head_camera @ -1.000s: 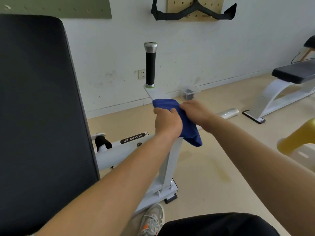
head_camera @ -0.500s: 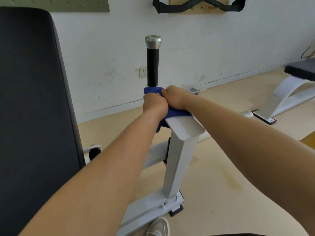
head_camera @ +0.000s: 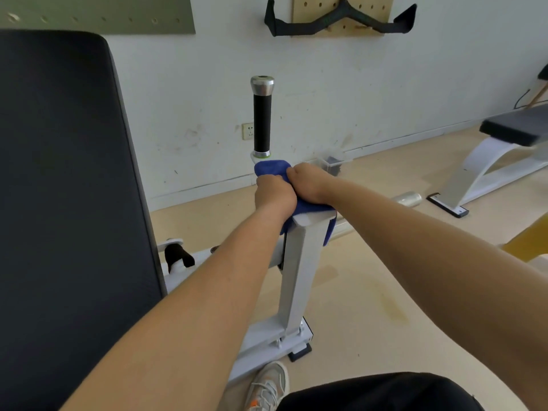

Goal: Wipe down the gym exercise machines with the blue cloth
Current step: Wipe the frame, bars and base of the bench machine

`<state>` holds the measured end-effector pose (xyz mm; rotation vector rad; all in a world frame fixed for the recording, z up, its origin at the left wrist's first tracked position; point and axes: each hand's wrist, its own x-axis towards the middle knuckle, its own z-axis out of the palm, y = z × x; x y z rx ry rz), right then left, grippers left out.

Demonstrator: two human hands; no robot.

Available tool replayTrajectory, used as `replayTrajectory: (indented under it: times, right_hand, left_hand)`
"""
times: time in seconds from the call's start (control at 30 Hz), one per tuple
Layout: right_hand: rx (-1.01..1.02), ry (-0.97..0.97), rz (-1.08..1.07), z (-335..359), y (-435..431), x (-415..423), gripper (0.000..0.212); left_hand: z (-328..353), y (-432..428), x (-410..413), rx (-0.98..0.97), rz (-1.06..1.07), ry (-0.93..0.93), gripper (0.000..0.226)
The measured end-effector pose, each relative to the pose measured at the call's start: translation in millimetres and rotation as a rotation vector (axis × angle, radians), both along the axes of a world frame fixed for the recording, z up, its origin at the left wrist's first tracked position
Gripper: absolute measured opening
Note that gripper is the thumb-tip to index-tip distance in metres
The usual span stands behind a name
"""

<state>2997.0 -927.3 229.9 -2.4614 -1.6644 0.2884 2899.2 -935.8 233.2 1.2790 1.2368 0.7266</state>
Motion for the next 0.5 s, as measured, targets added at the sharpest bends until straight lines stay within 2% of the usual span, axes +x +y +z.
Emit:
replayTrajectory:
  times: [0.07, 0.13, 0.27, 0.33, 0.43, 0.5]
  right_hand:
    - [-0.036, 0.006, 0.013, -1, -18, -1, 0.030]
    - [-0.043, -0.007, 0.023, -4, -34, -2, 0.022]
    - [-0.037, -0.066, 0.065, -2, -52, -6, 0.036]
    - [-0.037, -0.070, 0.068, 0, -46, -5, 0.037]
    - [-0.006, -0.031, 0.046, -3, -23, 1, 0.026]
    - [0.025, -0.020, 0.039, -5, 0, 7, 0.033]
  left_hand:
    - [-1, -17, -2, -0.039, 0.013, -0.033, 0.034]
    - [-6, -30, -3, -0.077, -0.014, -0.045, 0.032]
    - [-13, -32, -5, -0.146, -0.034, -0.045, 0.032]
    - [-14, -22, 0, -0.103, -0.048, -0.004, 0.027]
    - [-15, 3, 6, 0.000, -0.059, 0.073, 0.037]
    - [-13, 23, 11, 0.041, -0.068, 0.109, 0.039]
